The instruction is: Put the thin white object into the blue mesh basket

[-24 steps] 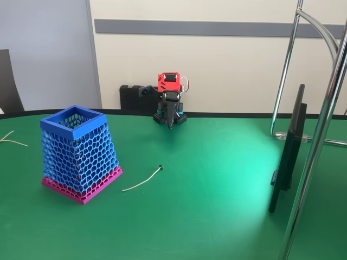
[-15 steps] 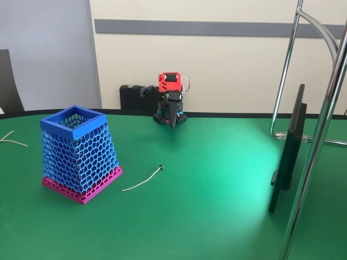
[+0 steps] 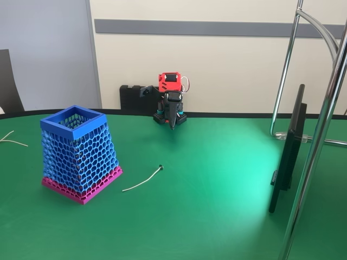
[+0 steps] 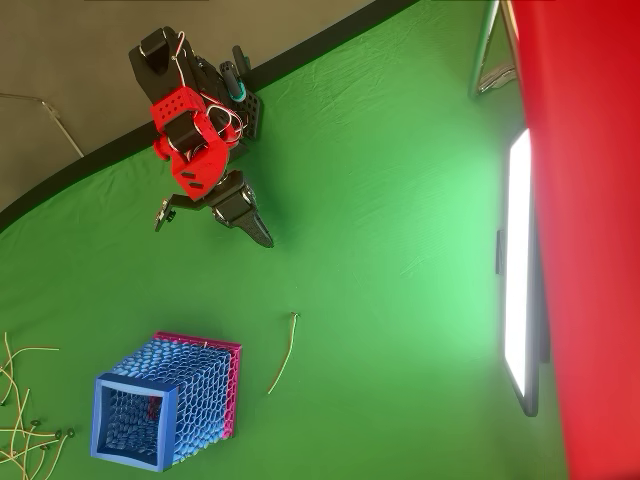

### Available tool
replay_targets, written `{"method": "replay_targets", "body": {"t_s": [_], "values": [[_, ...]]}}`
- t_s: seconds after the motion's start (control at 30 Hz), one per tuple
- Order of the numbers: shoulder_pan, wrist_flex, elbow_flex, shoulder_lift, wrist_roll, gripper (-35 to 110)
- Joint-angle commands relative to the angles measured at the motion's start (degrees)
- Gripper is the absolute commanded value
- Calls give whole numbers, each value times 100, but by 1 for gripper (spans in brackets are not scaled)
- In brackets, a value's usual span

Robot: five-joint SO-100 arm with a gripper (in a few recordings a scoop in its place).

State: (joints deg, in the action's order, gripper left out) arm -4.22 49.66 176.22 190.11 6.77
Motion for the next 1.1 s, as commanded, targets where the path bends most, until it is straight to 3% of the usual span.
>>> {"method": "replay_targets", "body": {"t_s": [0.0,0.5,0.9,1.07], "values": [[-35,18,44,35,9,1],[-53,18,-18,35,-114,0],[167,791,-1503,-88,-193,0],[299,642,-2443,-1345,-123,0]]}}
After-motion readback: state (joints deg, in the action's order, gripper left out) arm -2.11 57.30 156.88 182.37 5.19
